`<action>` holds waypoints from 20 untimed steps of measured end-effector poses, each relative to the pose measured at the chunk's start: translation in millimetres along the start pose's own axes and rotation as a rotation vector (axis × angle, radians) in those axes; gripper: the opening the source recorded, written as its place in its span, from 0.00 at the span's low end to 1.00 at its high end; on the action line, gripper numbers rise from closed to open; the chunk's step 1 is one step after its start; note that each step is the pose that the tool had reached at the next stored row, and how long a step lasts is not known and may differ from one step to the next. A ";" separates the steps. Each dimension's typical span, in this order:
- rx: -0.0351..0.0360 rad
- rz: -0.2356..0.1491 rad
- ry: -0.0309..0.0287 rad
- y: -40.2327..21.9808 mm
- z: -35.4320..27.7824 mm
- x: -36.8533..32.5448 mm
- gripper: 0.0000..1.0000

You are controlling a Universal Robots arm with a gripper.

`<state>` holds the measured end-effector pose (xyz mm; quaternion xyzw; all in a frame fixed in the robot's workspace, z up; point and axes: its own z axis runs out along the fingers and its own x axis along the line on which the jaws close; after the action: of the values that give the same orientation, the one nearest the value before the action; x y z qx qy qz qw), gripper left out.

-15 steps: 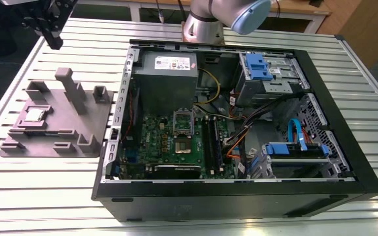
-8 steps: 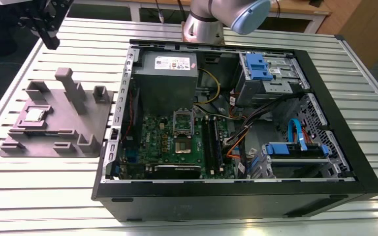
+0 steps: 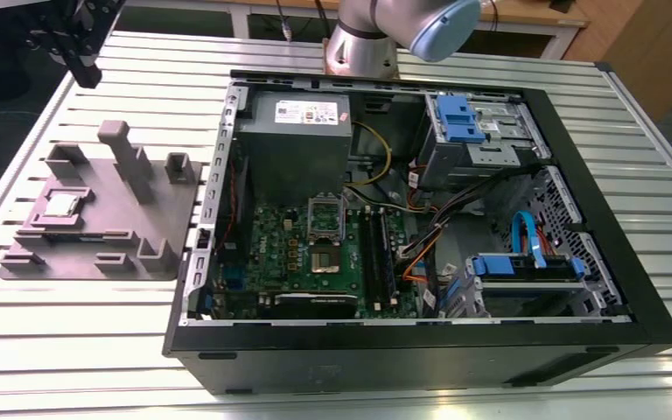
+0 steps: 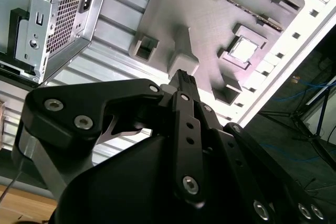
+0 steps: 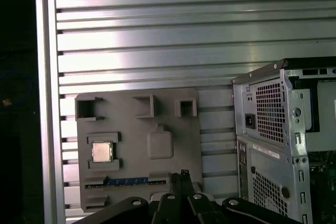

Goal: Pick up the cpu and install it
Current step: 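Reach for the cpu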

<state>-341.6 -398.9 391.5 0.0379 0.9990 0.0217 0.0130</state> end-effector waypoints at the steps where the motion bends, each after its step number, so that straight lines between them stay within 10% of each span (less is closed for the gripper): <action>1: 0.0000 0.000 0.0000 0.0 0.0 0.6 0.10; 20: 0.0000 0.000 0.0000 -0.7 0.0 9.4 0.10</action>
<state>-351.0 -399.0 391.2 0.0378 0.9990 0.0217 0.0130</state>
